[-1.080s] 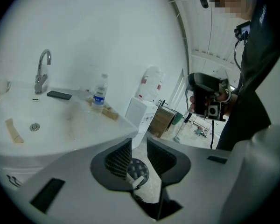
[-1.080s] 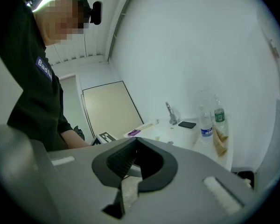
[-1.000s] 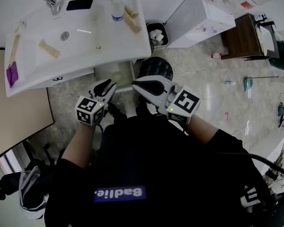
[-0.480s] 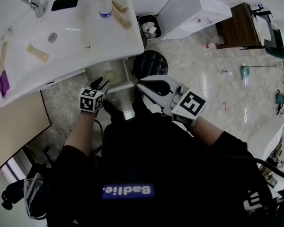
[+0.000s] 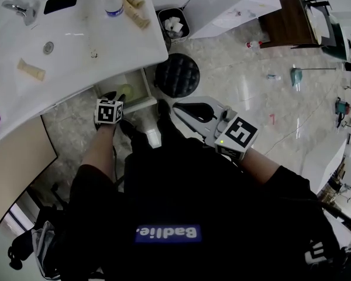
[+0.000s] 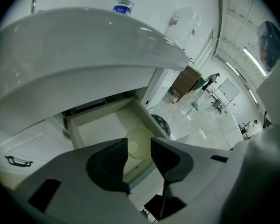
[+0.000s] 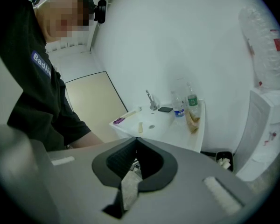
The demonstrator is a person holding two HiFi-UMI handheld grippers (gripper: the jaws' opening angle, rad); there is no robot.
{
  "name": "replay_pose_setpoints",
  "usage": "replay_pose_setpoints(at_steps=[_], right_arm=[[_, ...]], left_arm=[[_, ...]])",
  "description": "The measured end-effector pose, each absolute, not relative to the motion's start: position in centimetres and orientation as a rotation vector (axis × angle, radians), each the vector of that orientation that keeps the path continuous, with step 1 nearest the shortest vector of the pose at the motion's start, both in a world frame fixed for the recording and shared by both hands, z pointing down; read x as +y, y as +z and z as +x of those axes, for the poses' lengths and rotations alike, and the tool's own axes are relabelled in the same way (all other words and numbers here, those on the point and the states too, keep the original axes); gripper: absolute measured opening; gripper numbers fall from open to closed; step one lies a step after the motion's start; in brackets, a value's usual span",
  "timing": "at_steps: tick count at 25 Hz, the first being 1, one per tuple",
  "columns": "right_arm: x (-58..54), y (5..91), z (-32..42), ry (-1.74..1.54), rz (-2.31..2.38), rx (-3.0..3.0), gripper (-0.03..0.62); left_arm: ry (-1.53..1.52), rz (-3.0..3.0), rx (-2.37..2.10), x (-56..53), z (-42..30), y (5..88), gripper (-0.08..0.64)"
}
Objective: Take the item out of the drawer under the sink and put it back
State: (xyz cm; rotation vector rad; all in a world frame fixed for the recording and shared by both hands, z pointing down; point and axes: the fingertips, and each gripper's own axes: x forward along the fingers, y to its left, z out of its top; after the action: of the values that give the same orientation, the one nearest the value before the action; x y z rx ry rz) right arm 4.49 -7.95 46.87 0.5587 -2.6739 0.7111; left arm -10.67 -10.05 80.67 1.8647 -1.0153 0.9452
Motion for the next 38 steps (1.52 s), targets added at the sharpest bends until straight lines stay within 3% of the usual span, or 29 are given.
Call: replay_pose_setpoints(at_steps=[22, 25, 38], right_arm=[[-7.1, 49.6, 10.4, 0.856, 0.675, -2.530, 0.002], [-7.4, 49.3, 10.6, 0.886, 0.702, -2.542, 0.002], [-7.8, 46.6, 9.2, 0.824, 0.659, -2.665, 0.002]], left_arm=[[0.956, 1.636, -1.049, -10.7, -11.3, 89.8, 0.130], [0.987, 1.609, -1.080, -10.5, -12.2, 90.1, 0.035], [0.906, 1.727, -1.107, -10.4, -11.1, 81.9, 0.023]])
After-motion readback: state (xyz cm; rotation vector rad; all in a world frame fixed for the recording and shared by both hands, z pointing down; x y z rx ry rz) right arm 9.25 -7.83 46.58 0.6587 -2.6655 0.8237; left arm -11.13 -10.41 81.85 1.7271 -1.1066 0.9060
